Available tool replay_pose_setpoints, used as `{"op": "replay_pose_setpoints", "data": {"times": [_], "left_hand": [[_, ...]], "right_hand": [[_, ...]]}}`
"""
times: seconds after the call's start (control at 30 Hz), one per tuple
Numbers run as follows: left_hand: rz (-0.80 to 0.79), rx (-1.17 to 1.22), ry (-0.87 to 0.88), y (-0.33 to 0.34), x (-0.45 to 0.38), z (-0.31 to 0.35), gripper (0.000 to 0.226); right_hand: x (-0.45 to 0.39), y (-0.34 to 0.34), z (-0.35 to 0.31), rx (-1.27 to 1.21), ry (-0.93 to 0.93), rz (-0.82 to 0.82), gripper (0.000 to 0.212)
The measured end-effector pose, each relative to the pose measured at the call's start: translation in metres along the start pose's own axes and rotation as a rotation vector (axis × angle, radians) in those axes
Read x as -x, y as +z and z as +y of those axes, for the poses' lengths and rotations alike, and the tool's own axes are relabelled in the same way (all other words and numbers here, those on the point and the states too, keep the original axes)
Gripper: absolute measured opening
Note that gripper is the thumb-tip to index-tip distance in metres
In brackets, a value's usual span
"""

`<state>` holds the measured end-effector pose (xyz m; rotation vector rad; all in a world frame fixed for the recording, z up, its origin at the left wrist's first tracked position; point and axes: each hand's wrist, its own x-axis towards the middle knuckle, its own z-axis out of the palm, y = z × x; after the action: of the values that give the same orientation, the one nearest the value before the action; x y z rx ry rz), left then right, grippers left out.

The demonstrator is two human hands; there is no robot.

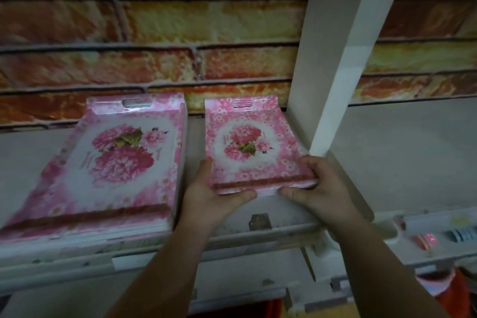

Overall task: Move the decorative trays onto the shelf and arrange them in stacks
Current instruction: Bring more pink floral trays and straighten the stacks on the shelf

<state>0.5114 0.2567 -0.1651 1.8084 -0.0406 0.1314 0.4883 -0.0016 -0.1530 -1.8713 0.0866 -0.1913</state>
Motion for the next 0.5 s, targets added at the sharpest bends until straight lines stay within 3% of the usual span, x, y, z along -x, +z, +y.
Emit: {"op": "replay_pose_setpoints", "data": {"times": [0.17,0.37,0.5], "left_hand": [[0.043,-0.004,0.006,0.002,0.005,0.001,0.081],[0.047,-0.018,-0.005,0.005,0.004,-0.001,0.111],[0.06,-0.041,-0.005,0.005,0.005,0.0,0.099]], "right_hand": [[0.001,0.001,0.002,-0.011,-0.013,0.015,0.094],[-0.007,0.0,0.01,-0.072,-0.006,0.019,0.081],[-0.005,0.001,0.013,-0.069,-0.015,0.044,0.087]]}}
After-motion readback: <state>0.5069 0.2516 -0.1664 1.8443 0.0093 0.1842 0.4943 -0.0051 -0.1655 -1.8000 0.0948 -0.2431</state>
